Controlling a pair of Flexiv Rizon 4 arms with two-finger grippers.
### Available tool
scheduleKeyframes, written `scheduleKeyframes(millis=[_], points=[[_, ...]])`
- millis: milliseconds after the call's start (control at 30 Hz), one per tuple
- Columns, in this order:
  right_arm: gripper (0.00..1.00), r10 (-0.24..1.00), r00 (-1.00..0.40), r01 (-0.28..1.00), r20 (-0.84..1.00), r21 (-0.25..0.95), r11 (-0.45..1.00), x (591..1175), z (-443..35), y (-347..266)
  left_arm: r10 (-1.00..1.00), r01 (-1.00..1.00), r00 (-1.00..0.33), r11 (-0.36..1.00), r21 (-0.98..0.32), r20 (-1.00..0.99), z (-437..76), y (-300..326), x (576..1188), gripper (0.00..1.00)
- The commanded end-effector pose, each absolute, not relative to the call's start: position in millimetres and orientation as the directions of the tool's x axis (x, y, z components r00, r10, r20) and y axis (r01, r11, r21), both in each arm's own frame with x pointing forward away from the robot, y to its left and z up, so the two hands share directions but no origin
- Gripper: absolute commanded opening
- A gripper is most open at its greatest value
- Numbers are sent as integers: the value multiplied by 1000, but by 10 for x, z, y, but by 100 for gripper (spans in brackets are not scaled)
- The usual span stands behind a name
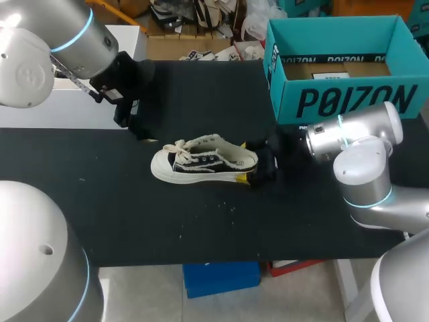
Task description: Take the shoe out of the shoebox, open the shoe tongue, remove and reinsert the insole, then place the shoe into the shoebox
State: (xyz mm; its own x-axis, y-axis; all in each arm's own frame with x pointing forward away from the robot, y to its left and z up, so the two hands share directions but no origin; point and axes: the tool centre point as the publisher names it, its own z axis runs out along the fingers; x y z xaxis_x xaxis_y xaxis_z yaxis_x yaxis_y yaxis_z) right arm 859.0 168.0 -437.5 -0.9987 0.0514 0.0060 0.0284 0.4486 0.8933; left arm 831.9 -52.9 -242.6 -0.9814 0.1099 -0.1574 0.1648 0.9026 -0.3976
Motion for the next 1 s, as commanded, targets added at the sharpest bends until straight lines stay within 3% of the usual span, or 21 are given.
scheduleKeyframes(millis=[33,200,233,667,767,867,1000], points=[[0,51,-999,30,7,893,449,8607,-4413,1714,-71,-54,-996,953,-299,-45,-2368,-757,8231,100],[0,51,-999,30,7,893,449,8607,-4413,1714,-297,-303,-953,928,-216,61,-2426,-845,8141,100],[0,51,-999,30,7,893,449,8607,-4413,1714,-276,-284,-959,922,-263,66,-2410,-868,8125,100],[0,51,-999,30,7,893,449,8607,-4413,1714,-276,-284,-959,922,-263,66,-2410,-868,8125,100],[0,51,-999,30,7,893,449,8607,-4413,1714,-580,-586,-807,810,-28,108,-2470,-1077,8270,100],[0,51,-999,30,7,893,449,8607,-4413,1714,-823,-791,-567,555,258,36,-2614,-1171,8387,100],[0,51,-999,30,7,893,449,8607,-4413,1714,-976,-897,-211,175,406,-46,-2734,-1144,8408,100]])
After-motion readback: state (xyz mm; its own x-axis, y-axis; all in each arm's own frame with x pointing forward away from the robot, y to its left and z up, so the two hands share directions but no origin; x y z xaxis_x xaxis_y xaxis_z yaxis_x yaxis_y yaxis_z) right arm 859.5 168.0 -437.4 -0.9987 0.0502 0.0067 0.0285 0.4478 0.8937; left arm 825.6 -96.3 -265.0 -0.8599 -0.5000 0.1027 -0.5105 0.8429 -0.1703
